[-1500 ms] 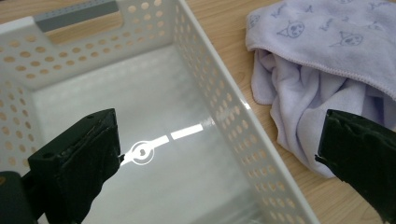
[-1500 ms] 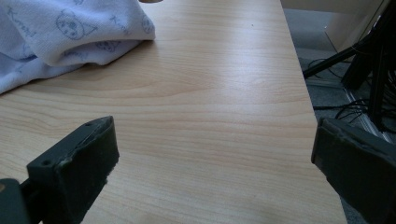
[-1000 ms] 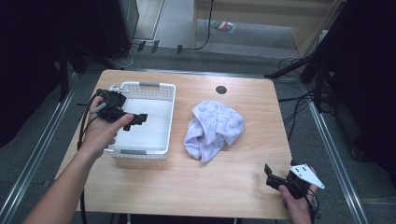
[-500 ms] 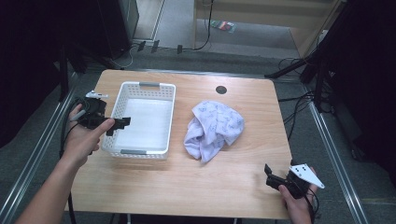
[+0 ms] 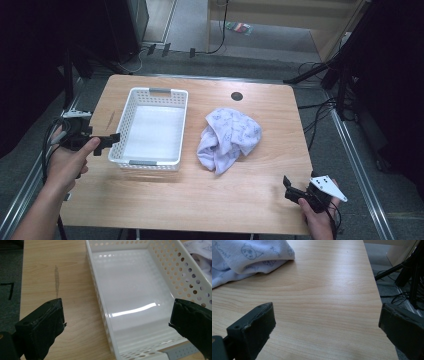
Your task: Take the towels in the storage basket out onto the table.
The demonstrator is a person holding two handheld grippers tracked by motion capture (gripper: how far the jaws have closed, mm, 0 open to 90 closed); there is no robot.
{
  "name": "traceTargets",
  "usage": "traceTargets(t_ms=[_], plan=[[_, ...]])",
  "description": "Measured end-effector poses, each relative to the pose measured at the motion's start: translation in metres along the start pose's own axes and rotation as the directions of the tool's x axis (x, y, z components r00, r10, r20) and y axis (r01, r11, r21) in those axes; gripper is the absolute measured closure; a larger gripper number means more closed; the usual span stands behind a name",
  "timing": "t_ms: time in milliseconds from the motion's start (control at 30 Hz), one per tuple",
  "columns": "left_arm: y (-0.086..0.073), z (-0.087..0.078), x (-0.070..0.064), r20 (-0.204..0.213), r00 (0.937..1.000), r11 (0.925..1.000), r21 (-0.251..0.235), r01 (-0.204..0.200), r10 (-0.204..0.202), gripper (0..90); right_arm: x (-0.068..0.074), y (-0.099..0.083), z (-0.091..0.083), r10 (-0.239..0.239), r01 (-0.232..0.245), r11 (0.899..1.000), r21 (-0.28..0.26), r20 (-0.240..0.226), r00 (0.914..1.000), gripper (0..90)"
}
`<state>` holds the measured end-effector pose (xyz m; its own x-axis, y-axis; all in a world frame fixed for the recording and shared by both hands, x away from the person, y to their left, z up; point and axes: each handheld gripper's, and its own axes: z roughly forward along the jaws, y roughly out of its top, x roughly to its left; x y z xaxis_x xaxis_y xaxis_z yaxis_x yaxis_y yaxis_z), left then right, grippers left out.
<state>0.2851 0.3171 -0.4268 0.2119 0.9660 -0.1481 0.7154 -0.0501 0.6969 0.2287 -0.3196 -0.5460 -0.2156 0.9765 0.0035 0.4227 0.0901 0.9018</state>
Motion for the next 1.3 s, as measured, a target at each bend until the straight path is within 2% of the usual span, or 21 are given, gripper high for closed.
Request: traceTargets(t_ms=[100, 200, 367, 533, 567, 633, 833, 1167, 1233, 1300], plan=[[-0.006, -0.002, 0.003, -0.001, 1.0, 1.0, -0.007, 0.007, -0.007, 0.0, 0.0, 0.0, 0.0, 0.001, -0.001, 1.0, -0.001, 0.0, 1.0, 0.7], [-0.021, -0.006, 0.009, -0.001, 0.9998, 0.9997, -0.016, 0.018, -0.018, 0.0, 0.0, 0.0, 0.0, 0.001, -0.001, 1.0, 0.001, -0.001, 1.0, 0.7], [-0.036, -0.007, 0.015, -0.002, 0.9997, 0.9994, -0.026, 0.023, -0.023, 0.0, 0.0, 0.0, 0.0, 0.004, -0.004, 1.0, 0.004, 0.002, 1.0, 0.7], [-0.064, -0.009, 0.025, 0.01, 0.9987, 0.9964, -0.068, 0.051, -0.05, 0.0, 0.0, 0.0, 0.0, 0.011, -0.011, 1.0, 0.007, 0.004, 0.9999, 0.7], [-0.064, -0.009, 0.025, 0.01, 0.9987, 0.9964, -0.068, 0.051, -0.05, 0.0, 0.0, 0.0, 0.0, 0.011, -0.011, 1.0, 0.007, 0.004, 0.9999, 0.7], [-0.076, -0.01, 0.03, 0.001, 0.9975, 0.992, -0.105, 0.07, -0.07, 0.0, 0.0, 0.0, 0.0, 0.011, -0.011, 1.0, 0.009, 0.005, 0.9999, 0.7], [-0.097, -0.013, 0.042, 0.02, 0.9925, 0.9777, -0.171, 0.122, -0.121, 0.0, 0.0, 0.0, 0.0, 0.014, -0.015, 1.0, 0.01, 0.006, 0.9999, 0.7], [-0.132, 0.004, 0.048, -0.002, 0.9946, 0.9715, -0.214, 0.101, -0.104, 0.0, 0.0, 0.0, 0.0, 0.011, -0.011, 1.0, 0.008, 0.004, 0.9999, 0.7], [-0.141, 0.011, 0.054, -0.013, 0.9938, 0.9734, -0.203, 0.106, -0.111, 0.0, -0.001, 0.0, 0.0, 0.009, -0.009, 1.0, 0.006, 0.002, 1.0, 0.7], [-0.143, 0.014, 0.059, -0.013, 0.9905, 0.9722, -0.193, 0.132, -0.137, 0.0, -0.001, 0.0, 0.0, 0.013, -0.013, 1.0, 0.008, -0.001, 0.9999, 0.6]])
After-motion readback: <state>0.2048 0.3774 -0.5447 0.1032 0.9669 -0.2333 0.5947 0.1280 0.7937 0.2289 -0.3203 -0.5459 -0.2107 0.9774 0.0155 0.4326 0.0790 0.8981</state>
